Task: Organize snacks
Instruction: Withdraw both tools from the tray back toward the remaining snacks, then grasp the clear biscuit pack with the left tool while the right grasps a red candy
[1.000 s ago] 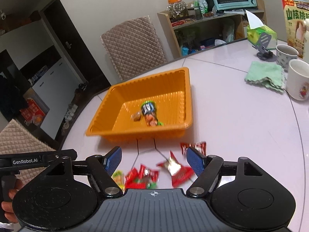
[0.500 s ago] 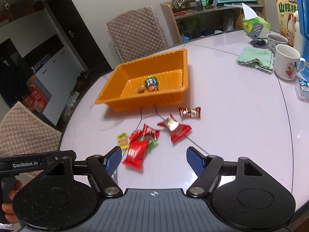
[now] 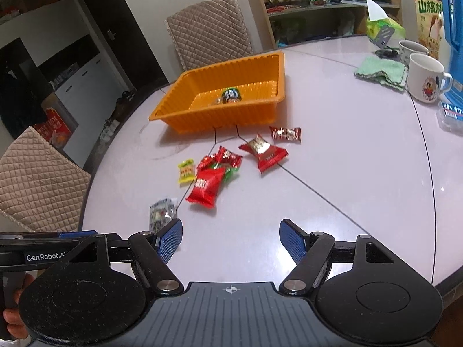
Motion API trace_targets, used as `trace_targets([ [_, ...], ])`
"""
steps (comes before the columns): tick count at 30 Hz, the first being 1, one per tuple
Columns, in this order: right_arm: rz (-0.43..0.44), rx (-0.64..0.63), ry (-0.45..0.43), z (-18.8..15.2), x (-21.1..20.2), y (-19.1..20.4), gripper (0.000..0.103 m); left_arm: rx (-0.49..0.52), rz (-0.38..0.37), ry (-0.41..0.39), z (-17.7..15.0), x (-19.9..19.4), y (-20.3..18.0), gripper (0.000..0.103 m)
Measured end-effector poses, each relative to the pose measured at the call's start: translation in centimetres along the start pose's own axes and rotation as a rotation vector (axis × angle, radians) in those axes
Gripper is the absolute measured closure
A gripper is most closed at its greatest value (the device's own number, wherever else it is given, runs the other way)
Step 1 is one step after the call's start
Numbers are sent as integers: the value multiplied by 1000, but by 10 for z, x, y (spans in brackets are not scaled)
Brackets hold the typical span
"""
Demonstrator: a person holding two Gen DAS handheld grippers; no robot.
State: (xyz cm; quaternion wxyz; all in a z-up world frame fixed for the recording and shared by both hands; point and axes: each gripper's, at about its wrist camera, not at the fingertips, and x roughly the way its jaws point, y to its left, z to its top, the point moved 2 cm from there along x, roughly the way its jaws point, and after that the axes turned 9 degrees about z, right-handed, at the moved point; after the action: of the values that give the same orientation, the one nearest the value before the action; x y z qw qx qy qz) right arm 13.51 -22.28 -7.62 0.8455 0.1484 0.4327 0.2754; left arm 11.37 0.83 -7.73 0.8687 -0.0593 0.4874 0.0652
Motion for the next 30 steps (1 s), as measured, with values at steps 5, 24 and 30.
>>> trace_targets([
  [5, -8, 4, 16, -9, 1, 0, 29, 8, -1, 12, -4, 3, -3, 58],
  [24, -46, 17, 50, -17, 21, -10, 29, 19, 19, 31, 4, 28, -9, 50],
  [30, -65, 27, 57, -14, 28, -17, 29, 18, 21, 32, 8, 44, -11, 49],
])
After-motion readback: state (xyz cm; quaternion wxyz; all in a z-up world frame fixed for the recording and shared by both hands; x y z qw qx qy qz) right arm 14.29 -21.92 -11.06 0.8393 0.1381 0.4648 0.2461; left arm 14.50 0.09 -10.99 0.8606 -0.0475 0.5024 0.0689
